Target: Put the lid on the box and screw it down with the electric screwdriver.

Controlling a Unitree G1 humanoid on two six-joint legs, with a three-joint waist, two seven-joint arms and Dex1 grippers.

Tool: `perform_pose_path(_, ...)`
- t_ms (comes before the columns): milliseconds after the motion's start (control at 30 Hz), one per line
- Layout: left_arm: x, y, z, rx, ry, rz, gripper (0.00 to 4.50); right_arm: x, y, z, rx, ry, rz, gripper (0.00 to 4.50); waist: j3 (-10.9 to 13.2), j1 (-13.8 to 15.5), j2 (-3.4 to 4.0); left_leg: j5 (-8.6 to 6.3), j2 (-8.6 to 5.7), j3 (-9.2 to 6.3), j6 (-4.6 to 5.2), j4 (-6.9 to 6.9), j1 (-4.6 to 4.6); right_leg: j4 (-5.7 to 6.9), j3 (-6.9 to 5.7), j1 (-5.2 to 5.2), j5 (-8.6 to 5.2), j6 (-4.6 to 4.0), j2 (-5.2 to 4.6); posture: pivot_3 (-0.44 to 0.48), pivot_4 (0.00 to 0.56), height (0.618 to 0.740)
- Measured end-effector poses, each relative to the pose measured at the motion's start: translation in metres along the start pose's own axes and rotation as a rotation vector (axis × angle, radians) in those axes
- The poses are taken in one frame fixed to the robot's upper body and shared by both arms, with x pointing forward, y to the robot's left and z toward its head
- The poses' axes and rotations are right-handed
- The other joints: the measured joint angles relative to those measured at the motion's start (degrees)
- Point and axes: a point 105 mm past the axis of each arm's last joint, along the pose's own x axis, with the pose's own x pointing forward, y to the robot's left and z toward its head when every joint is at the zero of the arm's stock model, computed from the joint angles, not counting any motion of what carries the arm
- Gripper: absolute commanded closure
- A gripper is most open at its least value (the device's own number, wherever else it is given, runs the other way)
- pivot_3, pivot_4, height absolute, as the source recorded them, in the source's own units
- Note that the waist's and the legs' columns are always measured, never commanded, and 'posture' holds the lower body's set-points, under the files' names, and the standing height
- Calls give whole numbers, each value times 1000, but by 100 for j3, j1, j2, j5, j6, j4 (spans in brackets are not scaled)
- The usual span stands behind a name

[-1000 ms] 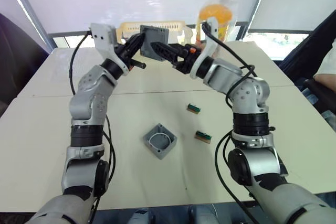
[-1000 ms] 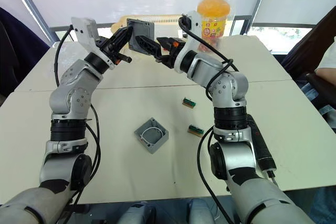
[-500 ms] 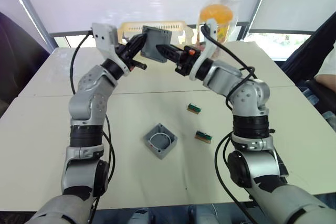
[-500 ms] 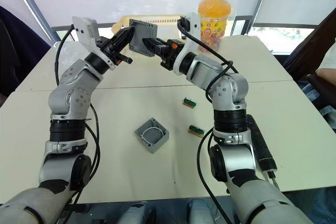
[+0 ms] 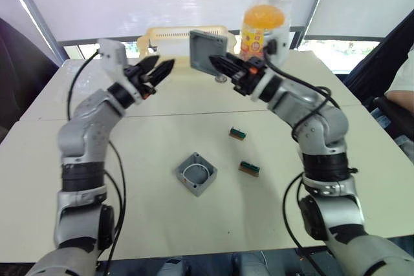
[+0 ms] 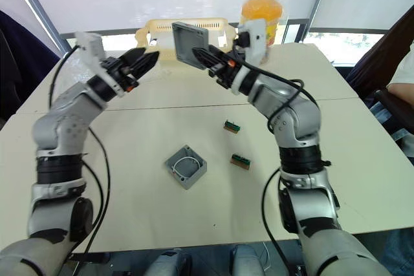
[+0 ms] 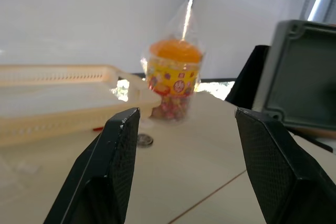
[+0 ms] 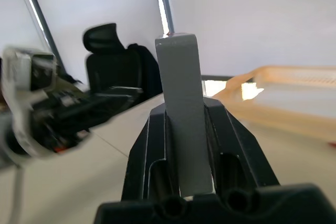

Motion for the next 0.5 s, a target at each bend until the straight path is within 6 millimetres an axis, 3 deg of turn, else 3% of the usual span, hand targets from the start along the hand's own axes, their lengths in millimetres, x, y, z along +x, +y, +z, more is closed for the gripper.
perform_pose_path(167,-44,4,-23,-13,167,-16,1536,-19,26,-22,-397,41,154,4261,1,-23,1,0,3,5,0,-1,2,0,6,0,0,0,3,0,150,740)
perform_pose_path(333,-92,-17,-53,-102,422,-156,1536,-32,53,-37,-770,-7,272,4261,2,-72,1,0,6,6,-1,-1,5,0,9,3,-2,-2,4,0,150,740)
perform_pose_path(500,-110,-36,-54,-133,514,-260,1536,-37,67,-52,-1090,-48,313,4261,2,-55,1,0,5,5,-2,-2,9,0,11,7,-2,-4,4,0,150,740)
